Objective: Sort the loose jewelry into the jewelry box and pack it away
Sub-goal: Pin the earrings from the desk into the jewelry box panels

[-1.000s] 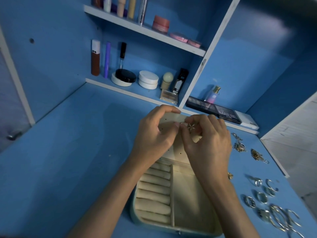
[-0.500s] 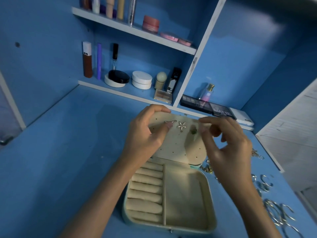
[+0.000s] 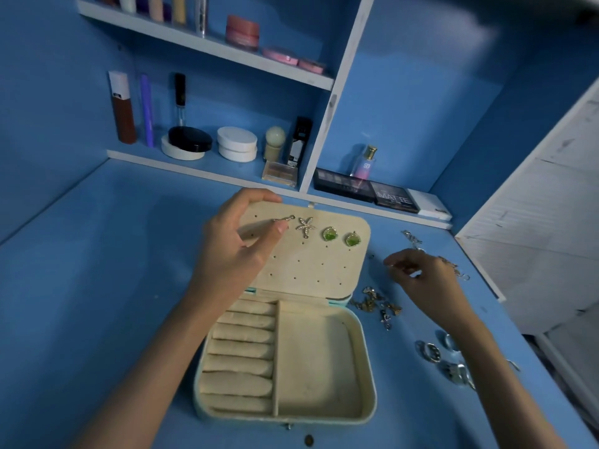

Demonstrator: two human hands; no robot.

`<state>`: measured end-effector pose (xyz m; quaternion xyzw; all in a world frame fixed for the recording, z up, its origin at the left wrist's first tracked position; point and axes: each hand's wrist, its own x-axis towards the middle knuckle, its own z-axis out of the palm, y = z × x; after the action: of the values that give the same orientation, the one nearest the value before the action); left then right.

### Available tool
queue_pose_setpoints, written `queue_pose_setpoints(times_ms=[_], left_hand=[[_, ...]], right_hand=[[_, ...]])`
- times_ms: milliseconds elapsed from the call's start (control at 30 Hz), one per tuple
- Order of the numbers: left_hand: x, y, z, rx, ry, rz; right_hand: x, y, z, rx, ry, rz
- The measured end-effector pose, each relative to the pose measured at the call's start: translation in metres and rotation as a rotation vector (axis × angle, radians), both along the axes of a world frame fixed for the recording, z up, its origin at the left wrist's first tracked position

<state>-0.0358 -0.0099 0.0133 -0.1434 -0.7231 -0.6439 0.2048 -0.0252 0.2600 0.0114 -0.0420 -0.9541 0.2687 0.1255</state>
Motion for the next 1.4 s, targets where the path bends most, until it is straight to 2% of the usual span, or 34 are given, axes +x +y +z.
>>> queue_pose_setpoints(times_ms=[133,567,700,900,1100,1233,1400], left_hand=[[0.002,0.001,0.001,-0.014,0.006,-0.003],[0.001,0.0,0.001,-0.018,0.005,0.014],[0.001,0.0,0.002,-0.02,0.009,0.019],[0.002,0.0,0.002,-0.038,0.014,0.017],[0.002,0.0,0.002,-0.044,0.02,0.014],[0.001,-0.001,0.001,-0.048,0.016,0.013],[0.0,-0.001,0.0,-0.045,0.017,0.014]], right_hand=[[-0.006,-0.001,-0.005,0.034,-0.069,-0.022],[-0.052,-0.004,-0.012,0.08,-0.104,-0.091],[-0.056,-0.009,-0.018,0.152,-0.069,-0.167],[-0.055,-0.014,-0.024,0.13,0.003,-0.221],[-0.042,-0.015,-0.025,0.064,0.118,-0.099],[-0.029,-0.015,-0.026,0.117,0.07,-0.006],[-0.024,-0.014,-0.024,0.14,0.038,-0.03]])
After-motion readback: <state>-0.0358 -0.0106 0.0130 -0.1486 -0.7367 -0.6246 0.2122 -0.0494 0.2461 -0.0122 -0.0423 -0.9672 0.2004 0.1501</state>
